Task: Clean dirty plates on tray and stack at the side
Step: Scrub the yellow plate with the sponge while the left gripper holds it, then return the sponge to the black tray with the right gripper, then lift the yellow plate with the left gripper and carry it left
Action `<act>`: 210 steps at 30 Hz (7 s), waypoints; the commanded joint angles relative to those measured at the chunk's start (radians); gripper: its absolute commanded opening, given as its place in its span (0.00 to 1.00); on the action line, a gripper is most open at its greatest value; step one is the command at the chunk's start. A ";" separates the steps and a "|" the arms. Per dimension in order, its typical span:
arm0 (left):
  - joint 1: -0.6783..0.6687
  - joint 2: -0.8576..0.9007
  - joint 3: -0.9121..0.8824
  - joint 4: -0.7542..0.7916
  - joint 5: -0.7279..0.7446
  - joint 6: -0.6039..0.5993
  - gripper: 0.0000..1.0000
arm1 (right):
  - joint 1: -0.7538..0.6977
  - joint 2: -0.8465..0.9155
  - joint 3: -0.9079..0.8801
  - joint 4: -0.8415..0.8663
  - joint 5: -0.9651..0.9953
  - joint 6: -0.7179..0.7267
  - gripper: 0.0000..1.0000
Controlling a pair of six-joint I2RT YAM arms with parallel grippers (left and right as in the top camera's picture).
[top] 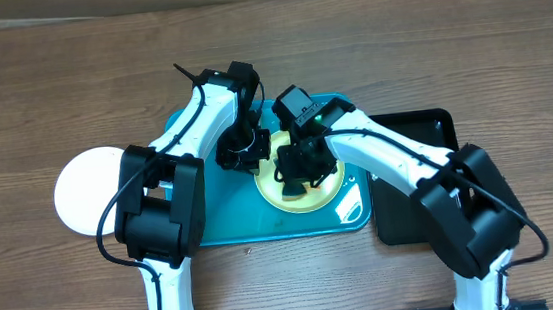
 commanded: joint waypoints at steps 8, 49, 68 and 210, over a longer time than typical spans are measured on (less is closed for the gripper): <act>-0.005 0.018 -0.002 -0.009 0.007 -0.021 0.04 | -0.066 0.016 -0.003 -0.092 0.250 0.054 0.04; -0.006 0.018 -0.002 -0.011 0.002 -0.022 0.04 | -0.113 -0.084 -0.154 0.131 0.070 -0.203 0.04; -0.006 0.018 -0.002 -0.011 0.004 -0.021 0.04 | -0.128 -0.112 0.024 -0.019 0.161 -0.291 0.04; -0.100 -0.530 0.000 -0.179 -0.835 -0.302 0.04 | -0.554 -0.302 -0.475 0.193 0.070 -0.182 0.04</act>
